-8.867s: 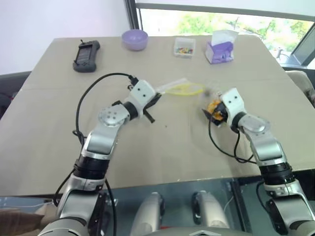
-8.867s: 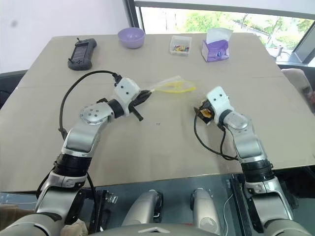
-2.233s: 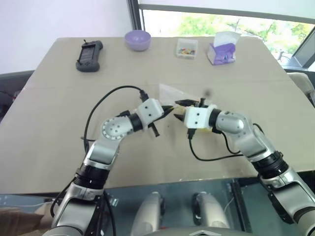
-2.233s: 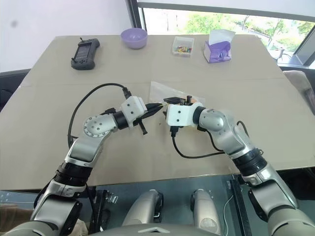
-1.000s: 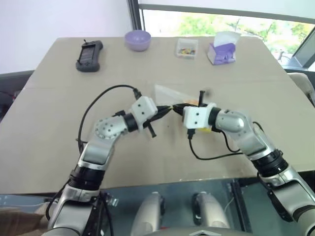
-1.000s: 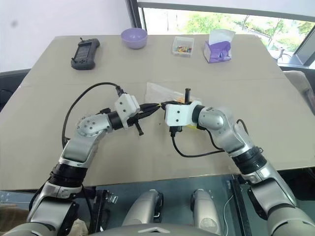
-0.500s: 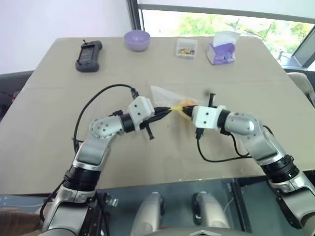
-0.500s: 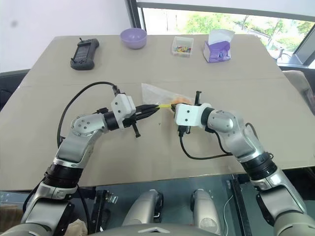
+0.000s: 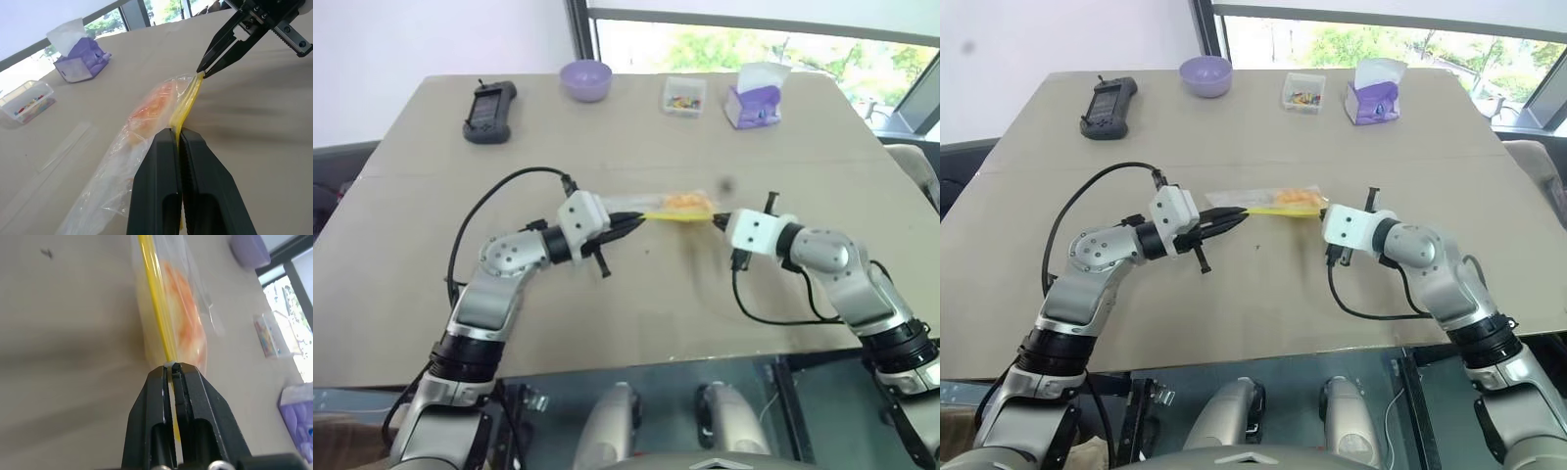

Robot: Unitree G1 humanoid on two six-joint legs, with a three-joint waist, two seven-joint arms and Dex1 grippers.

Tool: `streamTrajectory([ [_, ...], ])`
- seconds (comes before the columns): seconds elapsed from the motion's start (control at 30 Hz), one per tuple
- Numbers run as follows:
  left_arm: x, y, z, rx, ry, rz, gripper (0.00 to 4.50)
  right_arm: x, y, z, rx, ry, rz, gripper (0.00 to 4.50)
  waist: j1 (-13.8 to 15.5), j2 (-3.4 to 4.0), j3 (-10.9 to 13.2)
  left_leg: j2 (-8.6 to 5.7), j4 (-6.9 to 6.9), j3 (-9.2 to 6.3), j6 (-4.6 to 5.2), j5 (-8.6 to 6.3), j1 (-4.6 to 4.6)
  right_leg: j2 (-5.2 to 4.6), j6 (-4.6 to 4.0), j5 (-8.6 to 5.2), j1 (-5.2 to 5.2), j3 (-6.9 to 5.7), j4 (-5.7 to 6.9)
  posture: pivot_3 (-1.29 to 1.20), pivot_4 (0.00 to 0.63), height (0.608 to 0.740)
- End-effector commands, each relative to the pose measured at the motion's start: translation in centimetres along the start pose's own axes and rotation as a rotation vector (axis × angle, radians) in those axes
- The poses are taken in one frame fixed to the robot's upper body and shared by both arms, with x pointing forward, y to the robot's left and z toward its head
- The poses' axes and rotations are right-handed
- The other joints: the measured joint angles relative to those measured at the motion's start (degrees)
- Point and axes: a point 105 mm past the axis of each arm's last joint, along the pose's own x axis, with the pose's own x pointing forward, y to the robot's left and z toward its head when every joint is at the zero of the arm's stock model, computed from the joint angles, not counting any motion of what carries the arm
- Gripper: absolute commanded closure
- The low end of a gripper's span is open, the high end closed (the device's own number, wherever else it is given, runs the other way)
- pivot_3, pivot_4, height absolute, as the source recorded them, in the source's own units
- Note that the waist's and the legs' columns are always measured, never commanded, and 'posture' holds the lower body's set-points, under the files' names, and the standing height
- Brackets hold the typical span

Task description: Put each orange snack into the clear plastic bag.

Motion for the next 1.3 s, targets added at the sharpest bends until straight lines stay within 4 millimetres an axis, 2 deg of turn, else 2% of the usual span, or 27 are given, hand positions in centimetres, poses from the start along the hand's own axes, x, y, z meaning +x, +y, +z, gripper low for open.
streamTrajectory([
  [0.03, -1.1, 1.3, 1.1, 0.04, -0.033, 0.055, 4.5, -1.3, -1.7, -2.5, 0.018, 0.088, -0.071, 4.46, 0.0, 0.0, 0.0, 0.0, 0.0, 0.0, 0.0, 0.0, 0.0, 0.0, 0.0, 0.0, 0.0, 0.0, 0.0, 0.0, 0.15, 0.74],
  [0.27, -1.2, 1.3, 1.0, 0.043, -0.03, 0.065, 4.5, -1.6, -1.7, -3.7, 0.015, 0.121, -0.082, 4.46, 0.0, 0.0, 0.0, 0.0, 0.0, 0.0, 0.0, 0.0, 0.0, 0.0, 0.0, 0.0, 0.0, 0.0, 0.0, 0.0, 0.15, 0.74],
  [0.4, -1.1, 1.6, 1.2, 0.033, -0.039, 0.092, 4.5, -1.8, -2.8, -3.3, 0.016, 0.103, -0.124, 4.46, 0.0, 0.0, 0.0, 0.0, 0.0, 0.0, 0.0, 0.0, 0.0, 0.0, 0.0, 0.0, 0.0, 0.01, 0.0, 0.0, 0.15, 0.74],
  [0.57, 0.3, 4.4, 2.2, -0.01, -0.076, 0.21, 4.5, -2.0, -7.2, -2.1, -0.036, 0.066, -0.255, 4.46, 0.21, 0.01, 0.03, -0.01, 0.02, -0.02, 0.01, 0.0, -0.01, 0.0, 0.01, 0.01, 0.0, 0.0, 0.0, 0.0, 0.15, 0.74],
  [0.73, 2.1, 9.1, 2.7, 0.06, -0.057, 0.367, 4.5, -2.4, -12.1, -1.0, -0.114, 0.057, -0.399, 4.46, 0.13, 0.01, 0.03, -0.02, 0.04, -0.03, 0.0, 0.0, 0.02, 0.01, 0.01, 0.01, 0.04, -0.02, 0.03, 0.0, 0.15, 0.74],
  [0.8, 2.5, 10.5, 2.8, 0.108, -0.048, 0.415, 4.5, -2.6, -13.3, -1.0, -0.132, 0.061, -0.439, 4.46, 0.04, 0.0, 0.03, -0.06, 0.02, -0.03, 0.0, 0.0, -0.03, 0.01, 0.02, 0.02, 0.01, -0.03, 0.0, 0.0, 0.15, 0.74],
  [0.87, 2.9, 10.9, 3.0, 0.196, -0.043, 0.418, 4.5, -2.7, -13.6, -1.0, -0.139, 0.061, -0.448, 4.46, 0.03, 0.0, 0.03, -0.06, 0.01, -0.01, 0.0, 0.0, -0.04, 0.0, 0.02, 0.02, 0.0, -0.01, -0.03, 0.0, 0.15, 0.74],
  [0.93, 3.2, 10.6, 2.9, 0.263, -0.046, 0.398, 4.5, -2.9, -12.8, -1.1, -0.134, 0.055, -0.437, 4.46, 0.0, 0.0, 0.03, -0.08, -0.07, 0.03, 0.08, -0.07, -0.04, -0.03, 0.02, 0.02, 0.0, 0.0, -0.07, 0.0, 0.15, 0.74],
  [1.0, 3.3, 8.2, 2.0, 0.288, -0.052, 0.296, 4.5, -3.1, -10.2, -1.5, -0.104, 0.055, -0.373, 4.46, 0.04, 0.01, 0.02, -0.11, -0.2, 0.07, 0.08, -0.08, -0.08, -0.08, 0.03, 0.01, -0.08, 0.02, -0.11, 0.0, 0.15, 0.74],
  [1.13, 2.3, 2.6, -1.5, 0.258, 0.014, 0.102, 4.5, -3.4, -3.7, -2.4, 0.008, 0.075, -0.216, 4.46, 0.0, 0.05, -0.06, -0.21, -0.65, 0.23, 0.0, -0.08, -0.16, -0.29, 0.18, -0.1, -0.25, 0.12, -0.13, 0.0, 0.15, 0.74],
  [1.23, 1.3, -0.4, -3.5, 0.191, 0.067, 0.017, 4.5, -3.5, 0.0, -2.5, 0.094, 0.087, -0.128, 4.46, -0.09, 0.05, -0.03, -0.31, -0.72, 0.24, 0.04, -0.1, -0.26, -0.36, 0.2, -0.09, -0.48, 0.32, -0.11, 0.0, 0.15, 0.74],
  [1.3, 0.5, -1.4, -4.1, 0.143, 0.095, -0.017, 3.81, -3.7, 1.5, -2.3, 0.147, 0.086, -0.081, 4.5, -0.08, 0.05, -0.03, -0.31, -0.66, 0.25, 0.29, -0.25, -0.14, -0.36, 0.21, -0.11, -0.47, 0.38, -0.16, 0.0, 0.15, 0.74],
])
